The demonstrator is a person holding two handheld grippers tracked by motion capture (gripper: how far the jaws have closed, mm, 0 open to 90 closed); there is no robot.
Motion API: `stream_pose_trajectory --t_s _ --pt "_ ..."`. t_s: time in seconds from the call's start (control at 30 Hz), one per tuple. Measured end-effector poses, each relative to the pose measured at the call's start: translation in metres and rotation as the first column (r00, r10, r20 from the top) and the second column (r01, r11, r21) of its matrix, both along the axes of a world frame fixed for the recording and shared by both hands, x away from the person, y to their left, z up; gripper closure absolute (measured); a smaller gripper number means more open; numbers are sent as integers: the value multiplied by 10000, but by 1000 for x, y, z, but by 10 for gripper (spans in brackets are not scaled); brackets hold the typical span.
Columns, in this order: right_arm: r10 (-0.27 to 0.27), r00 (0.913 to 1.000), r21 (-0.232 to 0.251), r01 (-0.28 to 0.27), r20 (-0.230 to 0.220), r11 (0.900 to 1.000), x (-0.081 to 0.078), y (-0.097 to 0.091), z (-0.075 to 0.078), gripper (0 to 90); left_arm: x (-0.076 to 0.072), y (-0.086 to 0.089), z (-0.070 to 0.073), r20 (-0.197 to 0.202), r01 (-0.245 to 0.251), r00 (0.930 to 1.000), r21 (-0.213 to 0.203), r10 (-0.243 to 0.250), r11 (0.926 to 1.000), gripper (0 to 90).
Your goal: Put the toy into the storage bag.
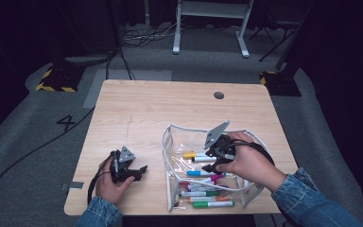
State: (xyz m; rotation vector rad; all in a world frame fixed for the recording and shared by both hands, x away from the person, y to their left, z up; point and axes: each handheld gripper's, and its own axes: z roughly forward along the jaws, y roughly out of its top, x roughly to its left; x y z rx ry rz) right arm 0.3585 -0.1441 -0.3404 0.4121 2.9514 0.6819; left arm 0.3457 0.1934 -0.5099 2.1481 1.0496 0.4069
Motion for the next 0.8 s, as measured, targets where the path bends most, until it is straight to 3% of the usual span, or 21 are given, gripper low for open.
stream_pose_trajectory --t_s 0.13,0.27,0.37,0.47,0.57,0.6,0.8 --pt "-736 9972 697 727 106 9949 0 -17 18 469 0 0 0 -2 1 10000 2 -1 10000 260" --pt "-1453 9890 1319 1406 266 9812 0 -37 32 465 0 0 0 -2 1 10000 -1 -1 10000 261" --pt "-2036 9781 1606 1942 441 9677 0 -54 43 466 0 0 0 -2 2 10000 2 -2 10000 261" --pt "-2618 9630 1885 2460 637 9507 1 -73 51 476 0 0 0 -56 -19 10000 -73 19 10000 260" --pt "-3348 9393 2145 3127 748 9253 2 -97 58 478 0 0 0 -58 -23 10000 -76 22 10000 261" --pt "-3445 9361 2187 3224 709 9210 3 -100 59 478 0 0 0 -56 -21 10000 -79 21 10000 261" --pt "-4455 8922 2549 4148 745 8735 7 -138 61 481 0 0 0 -63 -23 10000 -77 23 10000 261"
